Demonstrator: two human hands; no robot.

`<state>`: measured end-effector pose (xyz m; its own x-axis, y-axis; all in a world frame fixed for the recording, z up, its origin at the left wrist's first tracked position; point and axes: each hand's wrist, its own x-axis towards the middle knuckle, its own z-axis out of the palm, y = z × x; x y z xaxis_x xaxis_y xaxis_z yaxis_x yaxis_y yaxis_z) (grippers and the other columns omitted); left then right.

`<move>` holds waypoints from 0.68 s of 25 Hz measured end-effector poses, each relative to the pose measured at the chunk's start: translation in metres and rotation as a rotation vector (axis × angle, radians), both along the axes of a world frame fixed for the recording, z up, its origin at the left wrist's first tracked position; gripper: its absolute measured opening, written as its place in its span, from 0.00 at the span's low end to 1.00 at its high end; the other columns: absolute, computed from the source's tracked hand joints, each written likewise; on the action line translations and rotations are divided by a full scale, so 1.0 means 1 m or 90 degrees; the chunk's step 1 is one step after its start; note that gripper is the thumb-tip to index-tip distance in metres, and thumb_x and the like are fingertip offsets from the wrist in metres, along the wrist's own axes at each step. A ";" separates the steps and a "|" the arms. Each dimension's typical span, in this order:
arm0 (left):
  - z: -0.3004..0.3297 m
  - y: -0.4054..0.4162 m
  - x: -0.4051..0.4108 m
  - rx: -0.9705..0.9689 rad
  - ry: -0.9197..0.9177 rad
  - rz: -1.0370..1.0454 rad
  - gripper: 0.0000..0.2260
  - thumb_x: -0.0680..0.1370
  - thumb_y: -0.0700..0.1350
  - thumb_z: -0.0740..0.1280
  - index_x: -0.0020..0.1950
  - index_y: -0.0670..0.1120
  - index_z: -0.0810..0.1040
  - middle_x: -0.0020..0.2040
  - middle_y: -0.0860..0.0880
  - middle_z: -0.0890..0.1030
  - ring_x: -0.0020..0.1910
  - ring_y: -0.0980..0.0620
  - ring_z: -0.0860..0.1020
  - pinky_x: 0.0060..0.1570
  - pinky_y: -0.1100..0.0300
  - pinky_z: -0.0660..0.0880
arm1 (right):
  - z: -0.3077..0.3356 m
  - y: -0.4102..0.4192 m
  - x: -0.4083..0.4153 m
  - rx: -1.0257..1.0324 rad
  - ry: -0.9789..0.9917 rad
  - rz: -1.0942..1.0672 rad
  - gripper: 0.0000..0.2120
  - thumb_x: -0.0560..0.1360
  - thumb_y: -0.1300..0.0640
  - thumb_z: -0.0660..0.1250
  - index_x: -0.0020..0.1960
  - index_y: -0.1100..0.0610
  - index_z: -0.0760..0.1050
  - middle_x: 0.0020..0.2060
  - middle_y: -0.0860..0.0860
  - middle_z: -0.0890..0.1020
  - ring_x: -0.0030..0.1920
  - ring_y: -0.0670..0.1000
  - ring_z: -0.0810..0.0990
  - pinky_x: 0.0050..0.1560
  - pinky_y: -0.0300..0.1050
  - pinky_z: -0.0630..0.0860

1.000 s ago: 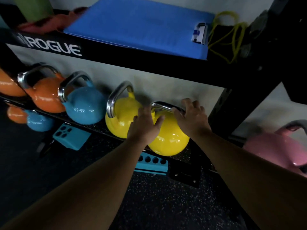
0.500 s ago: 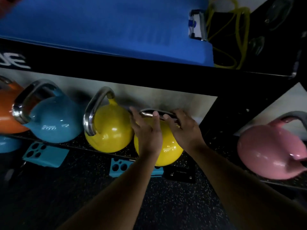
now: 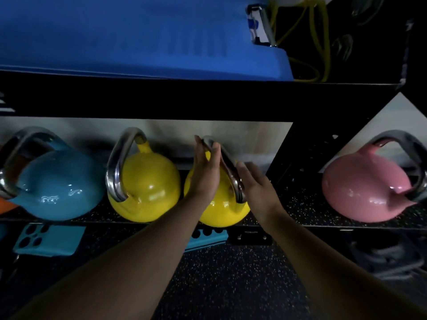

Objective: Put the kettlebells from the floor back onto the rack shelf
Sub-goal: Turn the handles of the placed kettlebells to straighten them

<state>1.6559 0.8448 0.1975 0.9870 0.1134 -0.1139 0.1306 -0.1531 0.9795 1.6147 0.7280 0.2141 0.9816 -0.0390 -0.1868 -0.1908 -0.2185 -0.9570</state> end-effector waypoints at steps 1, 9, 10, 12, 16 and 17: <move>0.001 -0.002 0.000 -0.020 0.000 0.012 0.30 0.81 0.61 0.54 0.79 0.58 0.44 0.80 0.51 0.54 0.74 0.49 0.61 0.66 0.57 0.64 | 0.000 0.003 0.003 0.051 0.001 -0.002 0.15 0.81 0.43 0.55 0.61 0.47 0.76 0.52 0.53 0.83 0.50 0.49 0.82 0.49 0.47 0.78; -0.007 0.011 0.034 0.002 0.025 -0.100 0.36 0.71 0.76 0.46 0.76 0.66 0.48 0.78 0.49 0.61 0.73 0.44 0.67 0.68 0.43 0.68 | -0.006 0.046 -0.007 0.206 -0.012 -0.071 0.19 0.84 0.49 0.50 0.74 0.44 0.64 0.58 0.39 0.77 0.47 0.28 0.77 0.45 0.32 0.73; -0.009 0.011 0.037 0.005 0.022 -0.100 0.36 0.70 0.76 0.45 0.76 0.66 0.48 0.78 0.48 0.62 0.72 0.44 0.68 0.67 0.43 0.69 | -0.005 0.044 -0.006 0.209 -0.017 -0.071 0.19 0.84 0.50 0.50 0.75 0.44 0.64 0.57 0.38 0.77 0.46 0.28 0.77 0.44 0.31 0.73; -0.015 0.008 0.042 0.015 0.022 -0.099 0.34 0.70 0.76 0.44 0.75 0.68 0.50 0.77 0.47 0.64 0.70 0.42 0.70 0.65 0.40 0.71 | -0.007 0.040 -0.006 0.209 -0.035 -0.083 0.20 0.84 0.51 0.50 0.75 0.47 0.63 0.55 0.37 0.76 0.45 0.27 0.77 0.42 0.28 0.73; -0.021 0.006 0.046 -0.018 -0.018 -0.089 0.26 0.77 0.67 0.45 0.76 0.67 0.52 0.78 0.49 0.62 0.74 0.45 0.66 0.69 0.47 0.66 | -0.011 0.045 -0.003 0.187 -0.051 -0.072 0.21 0.84 0.51 0.50 0.77 0.48 0.59 0.61 0.39 0.76 0.51 0.29 0.76 0.48 0.30 0.74; -0.023 0.009 0.048 -0.041 -0.018 -0.084 0.26 0.77 0.66 0.46 0.76 0.66 0.53 0.78 0.50 0.61 0.75 0.47 0.63 0.71 0.49 0.64 | -0.012 0.048 -0.003 0.178 -0.054 -0.068 0.22 0.84 0.51 0.50 0.77 0.48 0.58 0.61 0.39 0.76 0.52 0.29 0.76 0.50 0.32 0.74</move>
